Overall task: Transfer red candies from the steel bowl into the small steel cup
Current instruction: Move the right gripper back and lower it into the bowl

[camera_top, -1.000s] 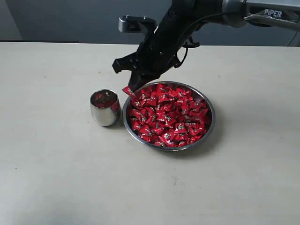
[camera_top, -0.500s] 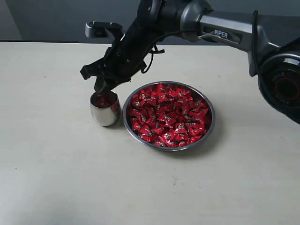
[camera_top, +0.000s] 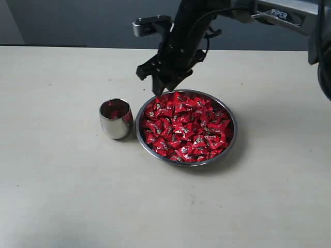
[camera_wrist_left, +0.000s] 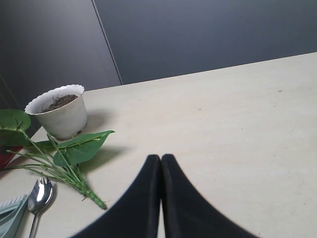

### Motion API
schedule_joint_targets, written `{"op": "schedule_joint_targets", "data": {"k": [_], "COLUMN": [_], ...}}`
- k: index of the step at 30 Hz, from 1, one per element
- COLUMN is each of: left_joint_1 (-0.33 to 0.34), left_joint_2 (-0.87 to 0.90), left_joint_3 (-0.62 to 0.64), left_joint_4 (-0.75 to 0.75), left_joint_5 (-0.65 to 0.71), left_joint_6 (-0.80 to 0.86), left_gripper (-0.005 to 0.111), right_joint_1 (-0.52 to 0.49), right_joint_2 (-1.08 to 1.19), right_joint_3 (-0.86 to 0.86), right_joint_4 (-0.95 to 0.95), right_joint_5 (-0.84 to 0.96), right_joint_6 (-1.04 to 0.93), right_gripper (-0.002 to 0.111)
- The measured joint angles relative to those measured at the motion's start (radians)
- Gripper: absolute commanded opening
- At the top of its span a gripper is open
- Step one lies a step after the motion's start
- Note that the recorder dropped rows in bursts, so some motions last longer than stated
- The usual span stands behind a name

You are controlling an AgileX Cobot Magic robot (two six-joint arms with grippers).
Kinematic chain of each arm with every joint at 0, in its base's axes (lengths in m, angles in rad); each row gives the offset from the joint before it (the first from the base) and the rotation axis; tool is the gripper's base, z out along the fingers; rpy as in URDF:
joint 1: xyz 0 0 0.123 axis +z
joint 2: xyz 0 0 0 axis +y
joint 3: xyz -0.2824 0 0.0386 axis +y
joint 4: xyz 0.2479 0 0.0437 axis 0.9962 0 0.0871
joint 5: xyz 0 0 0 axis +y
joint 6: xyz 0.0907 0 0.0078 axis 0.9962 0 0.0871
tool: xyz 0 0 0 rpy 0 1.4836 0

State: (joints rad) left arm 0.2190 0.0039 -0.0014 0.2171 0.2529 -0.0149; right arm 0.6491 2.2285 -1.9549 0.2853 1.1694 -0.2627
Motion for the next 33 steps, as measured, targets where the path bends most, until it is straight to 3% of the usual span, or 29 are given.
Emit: {"op": "schedule_joint_targets", "data": {"k": [8, 14, 20, 33], "left_joint_1": [0.000, 0.000, 0.000, 0.000], "left_joint_2": [0.000, 0.000, 0.000, 0.000], "left_joint_3": [0.000, 0.000, 0.000, 0.000], "left_joint_4": [0.000, 0.000, 0.000, 0.000], "left_joint_5": [0.000, 0.000, 0.000, 0.000], "left_joint_6": [0.000, 0.000, 0.000, 0.000], "left_gripper": [0.000, 0.000, 0.000, 0.000], "right_joint_1": [-0.053, -0.053, -0.039, 0.001], "right_joint_2": [0.000, 0.000, 0.000, 0.036], "right_joint_3": [0.009, 0.116, 0.199, 0.201], "right_joint_4": [-0.029, -0.033, -0.033, -0.068], "right_joint_5": [0.041, 0.045, 0.052, 0.039], "right_joint_6": [0.012, 0.014, 0.012, 0.006], "right_gripper": [0.039, 0.049, 0.049, 0.047]}}
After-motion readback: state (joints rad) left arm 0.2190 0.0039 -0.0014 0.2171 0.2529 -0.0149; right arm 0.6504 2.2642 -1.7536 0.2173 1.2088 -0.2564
